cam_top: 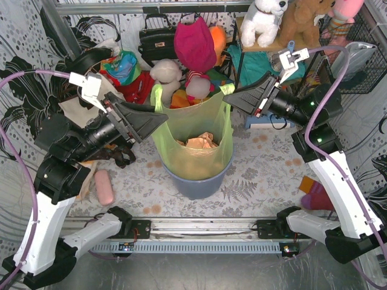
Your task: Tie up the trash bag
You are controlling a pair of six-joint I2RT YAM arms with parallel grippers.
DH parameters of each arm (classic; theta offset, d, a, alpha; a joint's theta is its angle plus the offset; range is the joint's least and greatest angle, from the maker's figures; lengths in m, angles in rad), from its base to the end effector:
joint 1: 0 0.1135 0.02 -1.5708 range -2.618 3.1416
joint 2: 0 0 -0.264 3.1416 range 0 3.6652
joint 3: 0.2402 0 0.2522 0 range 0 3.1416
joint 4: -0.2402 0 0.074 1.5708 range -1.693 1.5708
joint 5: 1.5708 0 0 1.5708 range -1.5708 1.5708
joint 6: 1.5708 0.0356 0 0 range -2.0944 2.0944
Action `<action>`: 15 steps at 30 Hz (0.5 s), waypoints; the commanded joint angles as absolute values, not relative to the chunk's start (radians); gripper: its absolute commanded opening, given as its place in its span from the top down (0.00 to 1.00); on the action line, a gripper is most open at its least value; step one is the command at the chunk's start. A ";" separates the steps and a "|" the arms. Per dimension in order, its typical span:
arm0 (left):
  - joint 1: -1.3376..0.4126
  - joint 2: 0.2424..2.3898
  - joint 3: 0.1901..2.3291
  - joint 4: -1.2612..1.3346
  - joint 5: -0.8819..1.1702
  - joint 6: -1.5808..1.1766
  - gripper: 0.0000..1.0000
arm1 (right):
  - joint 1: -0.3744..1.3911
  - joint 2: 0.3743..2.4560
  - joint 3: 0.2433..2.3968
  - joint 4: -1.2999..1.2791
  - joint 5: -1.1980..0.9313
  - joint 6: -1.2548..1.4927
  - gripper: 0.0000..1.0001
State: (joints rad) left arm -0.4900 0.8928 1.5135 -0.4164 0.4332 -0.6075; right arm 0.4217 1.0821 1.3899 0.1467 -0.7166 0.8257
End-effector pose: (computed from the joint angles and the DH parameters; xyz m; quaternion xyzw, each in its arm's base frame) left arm 0.1014 -0.0710 0.5320 0.1302 0.6253 -0.5108 0.5754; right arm 0.1747 0.1040 0.5223 -0.1919 0.5456 0.6147 0.5363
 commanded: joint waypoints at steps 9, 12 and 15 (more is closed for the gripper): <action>-0.486 0.948 1.529 -0.311 0.372 -0.562 0.46 | 0.424 1.098 1.414 0.226 -0.737 0.837 0.71; -0.486 0.965 1.559 -0.296 0.349 -0.549 0.69 | 0.425 1.104 1.433 0.216 -0.719 0.833 0.87; -0.486 1.008 1.611 -0.293 0.342 -0.539 1.00 | 0.425 1.110 1.491 0.173 -0.664 0.801 1.00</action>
